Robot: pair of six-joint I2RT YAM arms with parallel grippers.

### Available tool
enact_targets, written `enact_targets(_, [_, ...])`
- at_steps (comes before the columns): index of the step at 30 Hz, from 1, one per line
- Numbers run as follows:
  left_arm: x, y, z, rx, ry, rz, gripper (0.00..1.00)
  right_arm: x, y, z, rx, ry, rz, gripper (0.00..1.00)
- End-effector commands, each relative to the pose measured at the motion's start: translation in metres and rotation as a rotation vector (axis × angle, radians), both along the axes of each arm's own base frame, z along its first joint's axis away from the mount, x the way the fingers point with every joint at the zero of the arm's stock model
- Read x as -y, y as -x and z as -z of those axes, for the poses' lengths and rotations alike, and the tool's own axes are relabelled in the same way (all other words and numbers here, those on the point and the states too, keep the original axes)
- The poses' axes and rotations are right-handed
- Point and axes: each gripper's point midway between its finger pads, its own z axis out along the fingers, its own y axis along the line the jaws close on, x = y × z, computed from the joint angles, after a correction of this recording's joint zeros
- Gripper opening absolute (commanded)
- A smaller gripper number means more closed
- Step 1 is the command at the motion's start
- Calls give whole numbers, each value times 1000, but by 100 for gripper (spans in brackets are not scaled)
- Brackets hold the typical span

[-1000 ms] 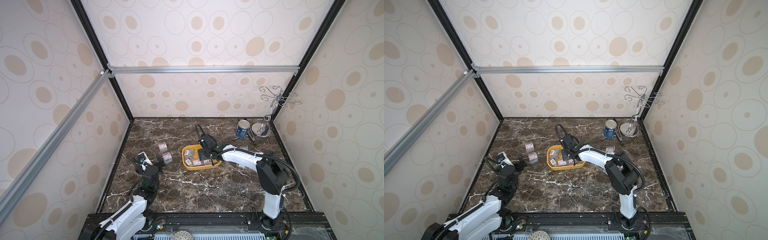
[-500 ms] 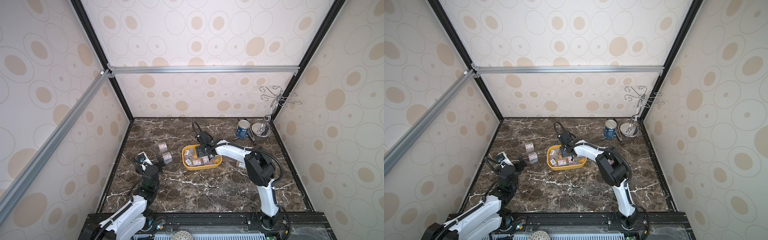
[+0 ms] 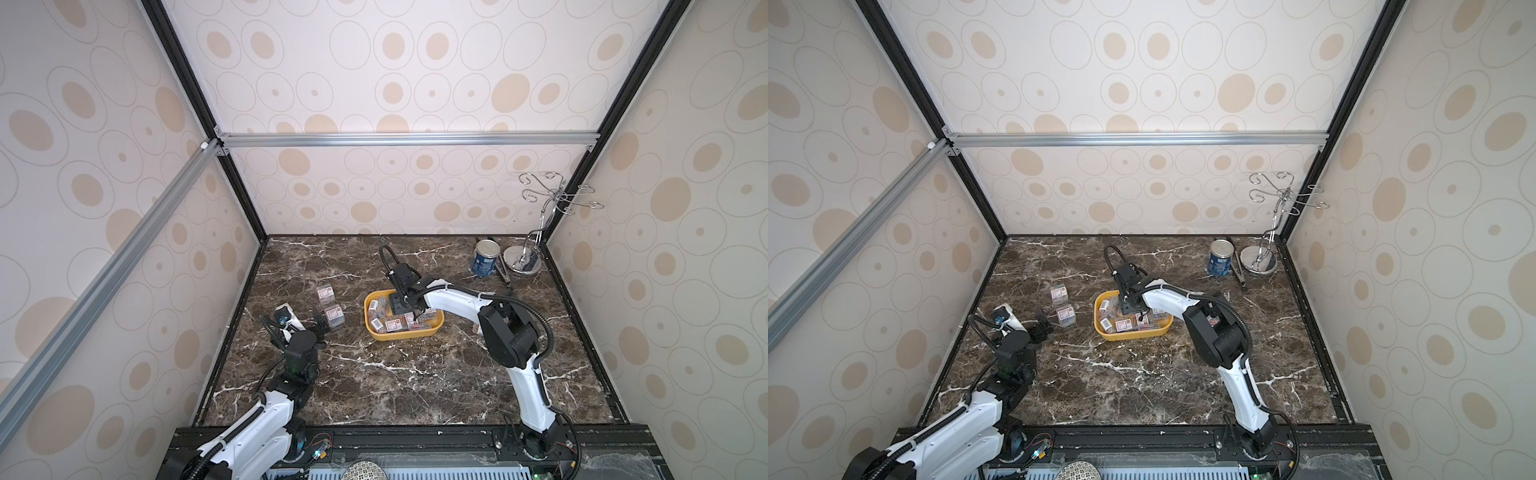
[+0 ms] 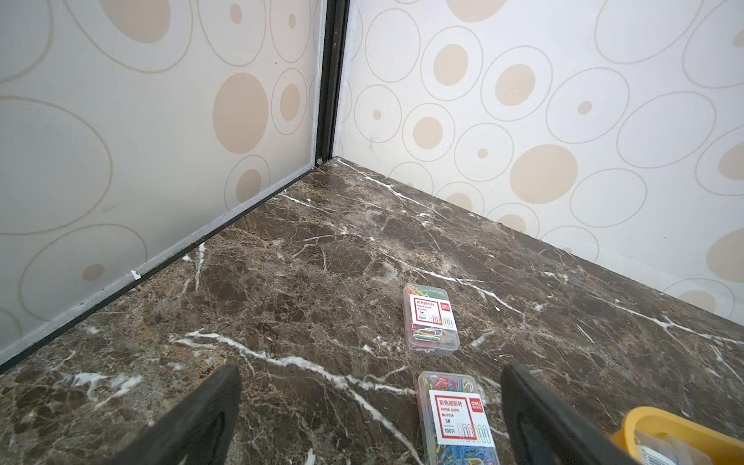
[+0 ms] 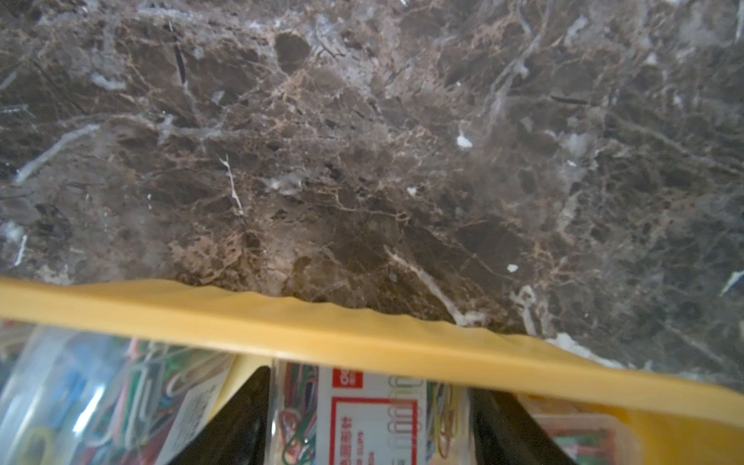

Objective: Take the paper clips out of the storage box
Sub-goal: Pick up the boxed paper clips from the storage box.

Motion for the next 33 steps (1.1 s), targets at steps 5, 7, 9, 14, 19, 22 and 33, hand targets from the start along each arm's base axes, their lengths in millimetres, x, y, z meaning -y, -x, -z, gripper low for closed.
enact_targets(5, [-6, 1, -8, 31, 13, -35, 100, 8, 11, 25, -70, 38, 8, 70])
enact_targets(7, [-6, 2, -8, 32, 15, -33, 100, 7, 12, 28, -78, 35, 7, 79])
enact_targets(9, [-6, 2, -8, 34, 15, -34, 100, 6, 13, 33, -87, 35, 7, 82])
enact_targets(14, [-6, 2, -8, 35, 15, -34, 100, 6, 15, 43, -110, 35, 17, 80])
enact_targets(19, [-6, 2, -8, 31, 13, -35, 100, 6, 14, 39, -102, 29, 23, 70])
enact_targets(22, [-6, 2, -8, 34, 16, -36, 100, 6, 13, 27, -82, 9, 28, 66])
enact_targets(33, [-6, 2, -8, 35, 14, -29, 100, 8, 17, -41, 28, -101, 22, 66])
